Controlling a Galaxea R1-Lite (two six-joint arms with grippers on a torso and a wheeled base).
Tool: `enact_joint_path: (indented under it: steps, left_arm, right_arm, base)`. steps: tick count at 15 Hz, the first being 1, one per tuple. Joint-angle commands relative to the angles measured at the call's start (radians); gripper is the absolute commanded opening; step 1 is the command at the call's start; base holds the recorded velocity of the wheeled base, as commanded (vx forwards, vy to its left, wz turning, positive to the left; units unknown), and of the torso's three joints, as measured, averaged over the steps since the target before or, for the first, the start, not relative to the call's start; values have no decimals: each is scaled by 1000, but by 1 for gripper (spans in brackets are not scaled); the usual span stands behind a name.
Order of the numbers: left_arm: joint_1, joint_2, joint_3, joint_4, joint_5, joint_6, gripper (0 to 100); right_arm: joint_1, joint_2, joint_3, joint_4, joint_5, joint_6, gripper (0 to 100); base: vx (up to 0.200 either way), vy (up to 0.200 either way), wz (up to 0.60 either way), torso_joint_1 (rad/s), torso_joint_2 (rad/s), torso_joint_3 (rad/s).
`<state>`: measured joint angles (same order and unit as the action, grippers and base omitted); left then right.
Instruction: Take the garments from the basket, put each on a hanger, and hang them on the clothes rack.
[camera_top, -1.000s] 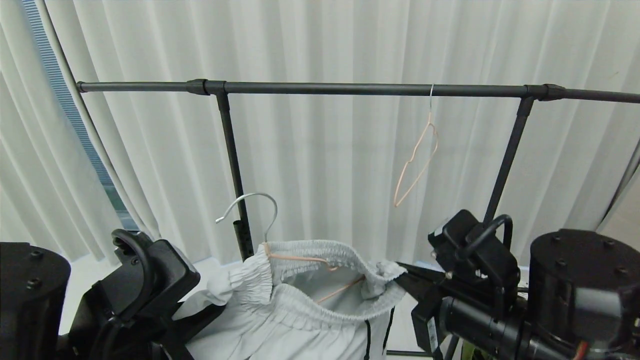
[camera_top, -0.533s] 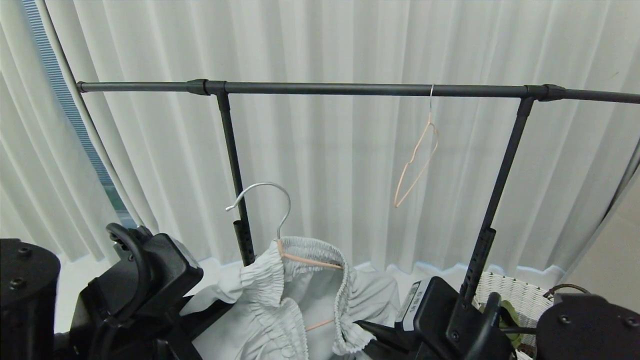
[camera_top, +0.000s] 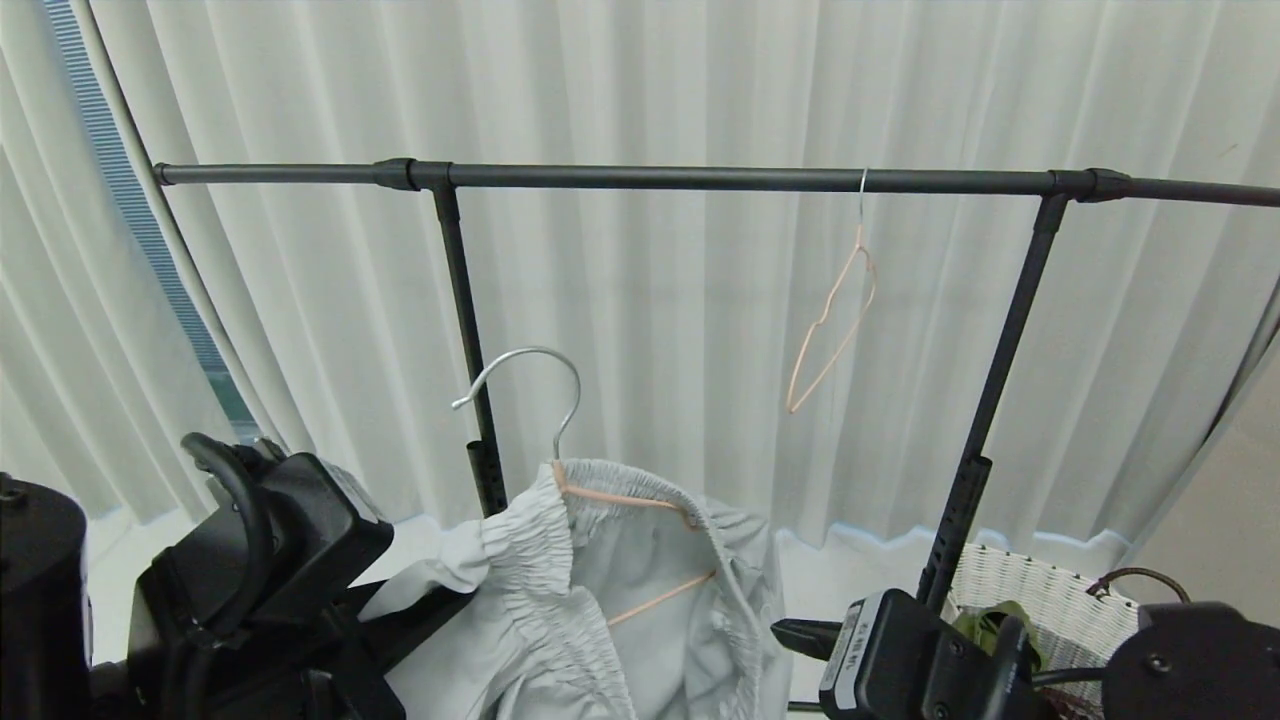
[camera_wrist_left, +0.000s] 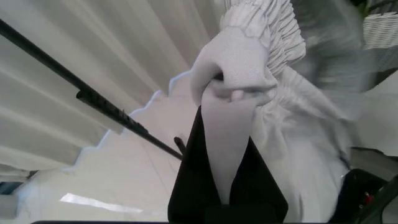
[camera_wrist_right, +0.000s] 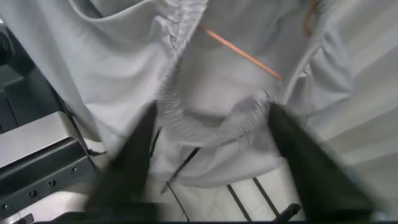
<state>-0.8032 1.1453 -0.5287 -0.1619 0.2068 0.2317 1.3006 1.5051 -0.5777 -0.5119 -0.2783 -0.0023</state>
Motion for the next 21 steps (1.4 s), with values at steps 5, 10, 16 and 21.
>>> enact_joint_path:
  steps: [5,10,16,21]
  left_arm:
    - [-71,-32,99,-110,-132,3,0]
    - [-163,-36,104,-113,-271,8,0]
    - [-232,-38,102,-114,-271,47,0]
    - [-232,-36,101,-136,-271,47,0]
  right_arm:
    - [-169,-186,-5,202,168,-128,100]
    - [-302,-157,-88,289,398,-344,100]
    - [-238,-45,-165,293,501,-357,100]
    - [-212,-6,-165,293,502,-352,100]
  base:
    - [0,0,0,0,0,0]
    - [0,0,0,0,0,0]
    - [0,0,0,0,0,0]
    - [0,0,0,0,0,0]
